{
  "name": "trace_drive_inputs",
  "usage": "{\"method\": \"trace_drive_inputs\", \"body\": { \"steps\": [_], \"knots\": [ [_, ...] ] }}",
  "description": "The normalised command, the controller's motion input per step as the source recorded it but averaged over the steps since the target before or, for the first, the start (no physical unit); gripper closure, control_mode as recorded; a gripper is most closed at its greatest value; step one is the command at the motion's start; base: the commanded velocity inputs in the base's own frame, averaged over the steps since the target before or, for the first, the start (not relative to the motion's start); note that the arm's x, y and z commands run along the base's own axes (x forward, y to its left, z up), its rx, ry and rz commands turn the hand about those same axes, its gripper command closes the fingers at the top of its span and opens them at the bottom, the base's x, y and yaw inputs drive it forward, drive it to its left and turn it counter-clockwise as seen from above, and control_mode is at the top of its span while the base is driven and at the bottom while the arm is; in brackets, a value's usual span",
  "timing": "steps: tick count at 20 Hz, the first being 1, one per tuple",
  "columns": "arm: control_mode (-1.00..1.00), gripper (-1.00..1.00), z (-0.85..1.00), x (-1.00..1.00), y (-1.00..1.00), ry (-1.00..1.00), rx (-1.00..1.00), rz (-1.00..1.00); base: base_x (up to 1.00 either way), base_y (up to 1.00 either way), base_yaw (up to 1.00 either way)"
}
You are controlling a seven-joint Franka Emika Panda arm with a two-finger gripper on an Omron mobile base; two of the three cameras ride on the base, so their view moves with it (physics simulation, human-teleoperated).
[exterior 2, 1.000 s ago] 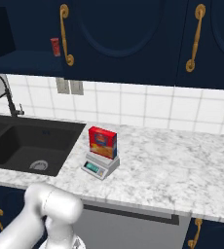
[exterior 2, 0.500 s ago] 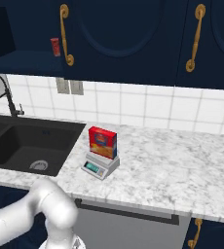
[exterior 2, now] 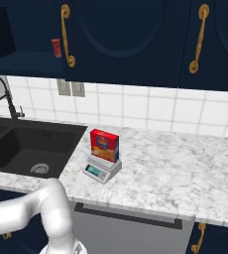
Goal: Pick the boxed food and place it on the digital scale for weighing, and close the cabinet.
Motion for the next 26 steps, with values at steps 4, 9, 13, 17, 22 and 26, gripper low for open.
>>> {"method": "trace_drive_inputs", "body": {
  "steps": [4, 9, 13, 17, 22, 26],
  "knots": [
    [-1.0, -1.0, -0.5, 0.63, 0.0, -0.11, 0.0, 0.0, 0.0, 0.0, 0.0],
    [-1.0, -1.0, 0.17, 0.65, -0.15, 0.03, 0.0, -0.03, 0.0, 0.0, 0.0],
    [-1.0, -1.0, 0.02, 0.83, -0.51, 0.23, -0.02, 0.0, 0.0, 0.0, 0.0],
    [-1.0, -1.0, 0.02, 0.56, -0.13, 0.3, -0.14, -0.01, 0.0, 0.0, 0.0],
    [-1.0, -1.0, 0.05, 0.36, 0.07, 0.22, -0.25, -0.02, 0.0, 0.0, 0.0],
    [-1.0, -1.0, 0.24, 0.32, -0.24, 0.13, -0.18, -0.01, 0.0, 0.0, 0.0]
  ]
}}
